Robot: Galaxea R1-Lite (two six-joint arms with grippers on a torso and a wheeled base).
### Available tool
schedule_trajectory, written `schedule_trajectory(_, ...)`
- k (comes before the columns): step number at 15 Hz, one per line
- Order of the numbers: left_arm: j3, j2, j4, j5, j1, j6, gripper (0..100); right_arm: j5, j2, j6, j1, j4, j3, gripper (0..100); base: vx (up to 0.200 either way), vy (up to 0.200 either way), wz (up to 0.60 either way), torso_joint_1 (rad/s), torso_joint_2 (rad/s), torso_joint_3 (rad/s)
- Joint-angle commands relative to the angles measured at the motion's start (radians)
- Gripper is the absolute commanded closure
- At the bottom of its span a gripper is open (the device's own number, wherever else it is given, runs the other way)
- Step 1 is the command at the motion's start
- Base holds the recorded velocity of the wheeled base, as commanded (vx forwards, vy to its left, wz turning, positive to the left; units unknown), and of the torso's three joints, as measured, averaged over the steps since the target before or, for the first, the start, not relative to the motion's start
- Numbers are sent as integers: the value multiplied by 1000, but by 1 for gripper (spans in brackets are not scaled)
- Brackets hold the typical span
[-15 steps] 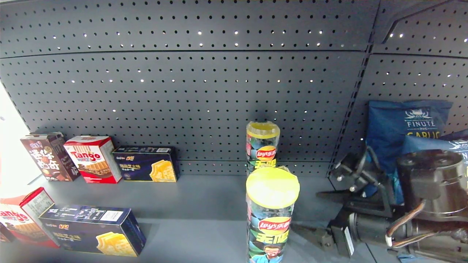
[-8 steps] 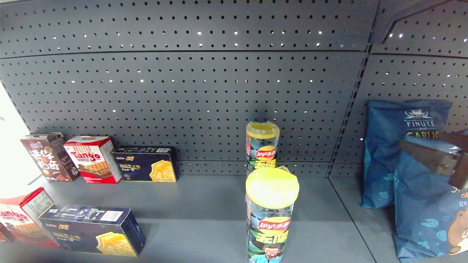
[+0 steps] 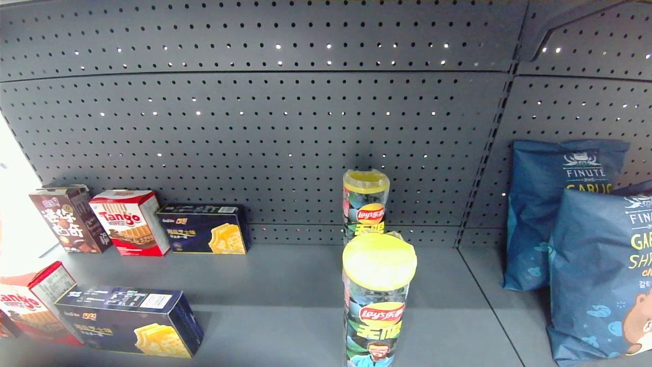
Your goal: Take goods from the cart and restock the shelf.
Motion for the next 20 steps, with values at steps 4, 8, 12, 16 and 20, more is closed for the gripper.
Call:
schedule_trajectory(4,2,-1,0,0,-13,0,0,98,-346,-8,-120,204,34,0,0,0,0,0,0,0)
schedule_trajectory(8,0,-1,0,0,-35,0,0,276,-346,-24,-120,267,33,0,0,0,0,0,0,0)
schedule_trajectory(12,0,1,0,0,-19,-5,0,276,-342,-24,-112,267,34,0,0,0,0,0,0,0)
schedule_trajectory(16,0,10,1,0,-50,-6,0,274,-435,-19,10,263,34,0,0,0,0,0,0,0)
schedule_trajectory(20,0,10,1,0,-56,-26,0,274,-435,-18,10,263,34,0,0,0,0,0,0,0)
